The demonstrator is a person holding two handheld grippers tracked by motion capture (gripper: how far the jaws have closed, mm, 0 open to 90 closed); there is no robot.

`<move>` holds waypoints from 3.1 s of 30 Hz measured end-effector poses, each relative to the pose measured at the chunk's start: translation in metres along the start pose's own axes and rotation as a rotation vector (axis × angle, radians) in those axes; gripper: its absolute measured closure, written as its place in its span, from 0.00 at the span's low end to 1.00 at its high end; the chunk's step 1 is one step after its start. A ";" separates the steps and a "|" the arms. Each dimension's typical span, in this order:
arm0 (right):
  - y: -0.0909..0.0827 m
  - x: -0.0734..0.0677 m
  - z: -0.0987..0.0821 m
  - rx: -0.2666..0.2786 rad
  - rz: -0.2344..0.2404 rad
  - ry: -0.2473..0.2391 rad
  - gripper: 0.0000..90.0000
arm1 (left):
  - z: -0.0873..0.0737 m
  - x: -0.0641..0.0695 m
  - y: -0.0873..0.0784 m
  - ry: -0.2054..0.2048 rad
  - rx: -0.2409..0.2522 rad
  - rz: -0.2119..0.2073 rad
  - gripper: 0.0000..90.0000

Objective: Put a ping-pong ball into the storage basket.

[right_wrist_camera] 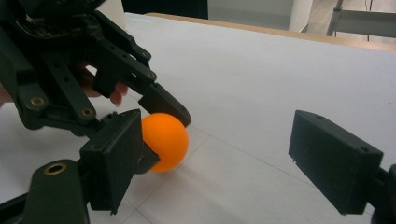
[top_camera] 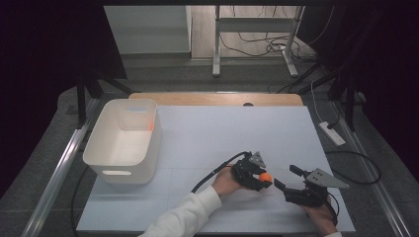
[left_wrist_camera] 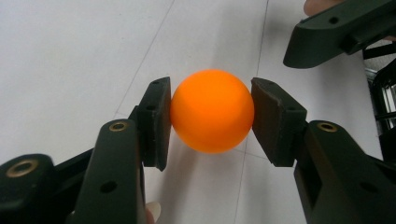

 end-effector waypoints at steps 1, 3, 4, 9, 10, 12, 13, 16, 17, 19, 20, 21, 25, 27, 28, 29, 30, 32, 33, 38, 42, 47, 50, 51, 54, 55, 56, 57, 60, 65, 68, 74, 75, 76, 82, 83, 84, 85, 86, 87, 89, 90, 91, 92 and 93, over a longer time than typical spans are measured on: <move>0.000 0.000 0.000 0.000 -0.001 -0.001 0.20 | 0.000 -0.001 -0.002 -0.002 0.000 0.002 0.57; 0.000 0.000 0.000 -0.001 0.000 0.000 0.20 | -0.001 -0.003 -0.005 -0.013 0.003 0.008 0.57; 0.000 0.000 0.000 -0.001 0.000 0.000 0.20 | -0.002 -0.004 -0.006 -0.014 0.003 0.009 0.57; 0.001 0.000 -0.001 -0.007 0.000 -0.001 0.20 | -0.005 -0.007 -0.014 -0.036 0.017 0.014 0.57; 0.001 -0.001 -0.001 -0.006 0.000 -0.001 0.20 | -0.005 -0.007 -0.016 -0.040 0.023 0.014 0.57; 0.001 -0.001 -0.001 -0.008 -0.001 -0.002 0.20 | -0.006 -0.008 -0.018 -0.040 0.028 0.015 0.57; 0.001 -0.001 -0.001 -0.009 0.000 -0.003 0.21 | -0.006 -0.008 -0.020 -0.045 0.032 0.017 0.57; 0.001 -0.001 -0.001 -0.010 -0.001 -0.004 0.21 | -0.008 -0.010 -0.026 -0.046 0.041 0.023 0.56; 0.001 -0.001 -0.001 -0.010 -0.001 -0.004 0.21 | -0.008 -0.010 -0.027 -0.060 0.049 0.024 0.56; 0.001 -0.001 -0.001 -0.011 -0.001 -0.004 0.21 | -0.009 -0.012 -0.032 -0.069 0.057 0.027 0.56; 0.001 -0.001 -0.001 -0.010 -0.001 -0.004 0.21 | -0.010 -0.013 -0.034 -0.072 0.060 0.028 0.56; 0.001 -0.001 -0.001 -0.010 -0.001 -0.004 0.21 | -0.011 -0.014 -0.036 -0.070 0.063 0.031 0.56; 0.001 -0.001 -0.001 -0.012 -0.002 -0.004 0.21 | -0.015 -0.016 -0.041 -0.076 0.070 0.041 0.56; 0.001 -0.001 -0.002 -0.015 -0.003 -0.005 0.21 | -0.016 -0.017 -0.043 -0.081 0.076 0.043 0.56; 0.001 -0.001 -0.002 -0.017 -0.003 -0.008 0.21 | -0.017 -0.017 -0.045 -0.084 0.080 0.045 0.56; 0.002 -0.001 -0.002 -0.016 -0.004 -0.008 0.21 | -0.017 -0.017 -0.045 -0.084 0.080 0.045 0.56; 0.002 -0.001 -0.002 -0.016 -0.004 -0.008 0.21 | -0.017 -0.017 -0.047 -0.085 0.084 0.047 0.56; 0.002 -0.001 -0.002 -0.018 -0.005 -0.008 0.21 | -0.018 -0.018 -0.049 -0.082 0.088 0.050 0.56; 0.002 -0.001 -0.002 -0.018 -0.005 -0.008 0.21 | -0.018 -0.018 -0.051 -0.082 0.092 0.053 0.56; 0.002 -0.001 -0.002 -0.018 -0.005 -0.009 0.21 | -0.017 -0.020 -0.055 -0.077 0.103 0.063 0.56; 0.002 -0.001 -0.002 -0.020 -0.007 -0.010 0.21 | -0.018 -0.021 -0.059 -0.074 0.107 0.068 0.56; 0.002 -0.001 -0.002 -0.018 -0.006 -0.010 0.21 | -0.017 -0.023 -0.064 -0.081 0.119 0.073 0.56; 0.002 -0.001 -0.002 -0.018 -0.007 -0.011 0.21 | -0.017 -0.024 -0.067 -0.094 0.132 0.077 0.56; 0.002 -0.001 -0.002 -0.018 -0.007 -0.011 0.21 | -0.017 -0.025 -0.069 -0.087 0.132 0.079 0.56; 0.002 -0.001 -0.002 -0.018 -0.007 -0.011 0.21 | -0.017 -0.026 -0.073 -0.097 0.141 0.083 0.56; 0.002 -0.001 -0.002 -0.019 -0.007 -0.011 0.21 | -0.017 -0.027 -0.074 -0.094 0.141 0.085 0.56; 0.002 -0.001 -0.002 -0.019 -0.008 -0.011 0.21 | -0.017 -0.028 -0.075 -0.095 0.143 0.086 0.56; 0.002 -0.001 -0.002 -0.019 -0.008 -0.011 0.21 | -0.017 -0.028 -0.077 -0.101 0.148 0.087 0.56; 0.002 0.000 -0.002 -0.020 -0.009 -0.012 0.21 | -0.017 -0.030 -0.080 -0.098 0.151 0.092 0.56; 0.002 0.000 -0.002 -0.020 -0.010 -0.011 0.21 | -0.016 -0.032 -0.086 -0.110 0.166 0.097 0.56; 0.002 0.000 -0.002 -0.020 -0.010 -0.011 0.21 | -0.015 -0.033 -0.089 -0.111 0.174 0.100 0.56; 0.001 0.000 -0.002 -0.020 -0.012 -0.011 0.21 | -0.015 -0.036 -0.094 -0.122 0.185 0.105 0.56; 0.001 0.000 -0.002 -0.020 -0.012 -0.011 0.21 | -0.014 -0.036 -0.095 -0.123 0.188 0.106 0.56; 0.001 0.000 -0.002 -0.020 -0.012 -0.011 0.21 | -0.014 -0.037 -0.096 -0.121 0.189 0.108 0.56; 0.001 0.000 -0.002 -0.023 -0.012 -0.012 0.21 | -0.013 -0.039 -0.101 -0.121 0.198 0.116 0.56; 0.001 0.000 -0.002 -0.022 -0.012 -0.011 0.21 | -0.013 -0.039 -0.102 -0.121 0.200 0.117 0.56; 0.001 0.000 -0.002 -0.023 -0.012 -0.011 0.21 | -0.013 -0.040 -0.103 -0.121 0.201 0.119 0.56; 0.001 0.000 -0.002 -0.023 -0.012 -0.011 0.21 | -0.013 -0.040 -0.104 -0.121 0.200 0.122 0.56; 0.001 0.000 -0.002 -0.023 -0.012 -0.011 0.21 | -0.014 -0.041 -0.104 -0.124 0.202 0.124 0.56; 0.001 0.000 -0.002 -0.023 -0.013 -0.011 0.21 | -0.014 -0.041 -0.105 -0.123 0.203 0.124 0.56; 0.001 0.000 -0.002 -0.021 -0.012 -0.012 0.21 | -0.014 -0.043 -0.107 -0.128 0.207 0.127 0.56; 0.001 0.000 -0.002 -0.022 -0.013 -0.011 0.21 | -0.014 -0.044 -0.109 -0.129 0.209 0.129 0.56; 0.001 0.000 -0.002 -0.023 -0.014 -0.012 0.21 | -0.015 -0.045 -0.110 -0.131 0.211 0.133 0.56; 0.001 0.000 -0.002 -0.023 -0.014 -0.012 0.21 | -0.015 -0.045 -0.110 -0.131 0.211 0.133 0.56; 0.001 0.000 -0.002 -0.024 -0.014 -0.012 0.21 | -0.015 -0.046 -0.111 -0.134 0.213 0.133 0.56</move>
Point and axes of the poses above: each handheld gripper's, and its own axes: y roughly forward along the jaws, z roughly out of its top, x roughly to its right, the point moved 10 cm from there along y, roughly forward along the jaws, and after that the axes turned 11 degrees about z, right-handed, at the moved point
